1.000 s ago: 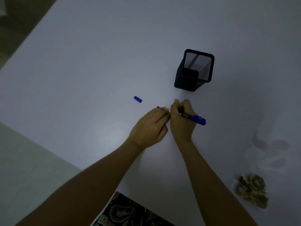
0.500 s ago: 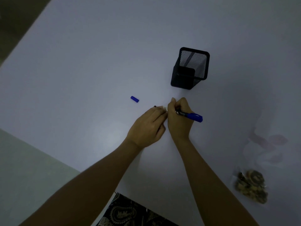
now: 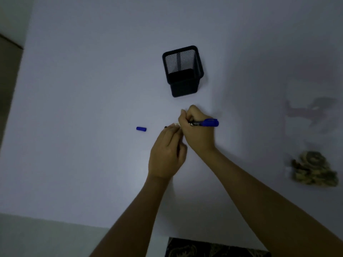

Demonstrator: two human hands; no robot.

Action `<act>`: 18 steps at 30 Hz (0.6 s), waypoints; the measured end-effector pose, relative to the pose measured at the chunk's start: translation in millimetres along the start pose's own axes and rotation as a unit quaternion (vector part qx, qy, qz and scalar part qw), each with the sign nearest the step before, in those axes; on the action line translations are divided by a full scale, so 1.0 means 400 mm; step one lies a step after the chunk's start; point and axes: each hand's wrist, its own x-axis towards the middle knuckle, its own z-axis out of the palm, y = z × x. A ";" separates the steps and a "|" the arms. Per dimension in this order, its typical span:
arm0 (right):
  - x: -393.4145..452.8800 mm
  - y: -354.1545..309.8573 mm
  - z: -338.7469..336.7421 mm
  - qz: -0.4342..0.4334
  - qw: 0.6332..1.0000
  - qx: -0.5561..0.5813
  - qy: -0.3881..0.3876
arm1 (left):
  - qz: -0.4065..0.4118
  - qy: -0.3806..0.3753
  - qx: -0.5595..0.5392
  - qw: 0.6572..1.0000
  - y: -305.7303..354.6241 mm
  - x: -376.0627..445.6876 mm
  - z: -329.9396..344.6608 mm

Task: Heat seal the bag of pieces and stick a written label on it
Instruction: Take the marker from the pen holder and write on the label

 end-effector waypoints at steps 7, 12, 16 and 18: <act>-0.003 0.003 -0.002 0.008 1.000 0.019 0.016 | -0.008 -0.026 0.015 1.000 0.005 0.000 -0.004; -0.006 0.007 -0.004 0.028 0.999 0.037 0.015 | -0.019 -0.031 0.012 0.999 0.013 -0.002 -0.004; -0.011 0.006 -0.003 0.029 0.999 0.036 0.012 | -0.015 -0.030 0.013 0.999 0.013 -0.004 -0.004; -0.011 0.005 -0.003 0.039 0.999 0.034 0.009 | -0.011 -0.026 0.011 1.000 0.014 -0.006 -0.004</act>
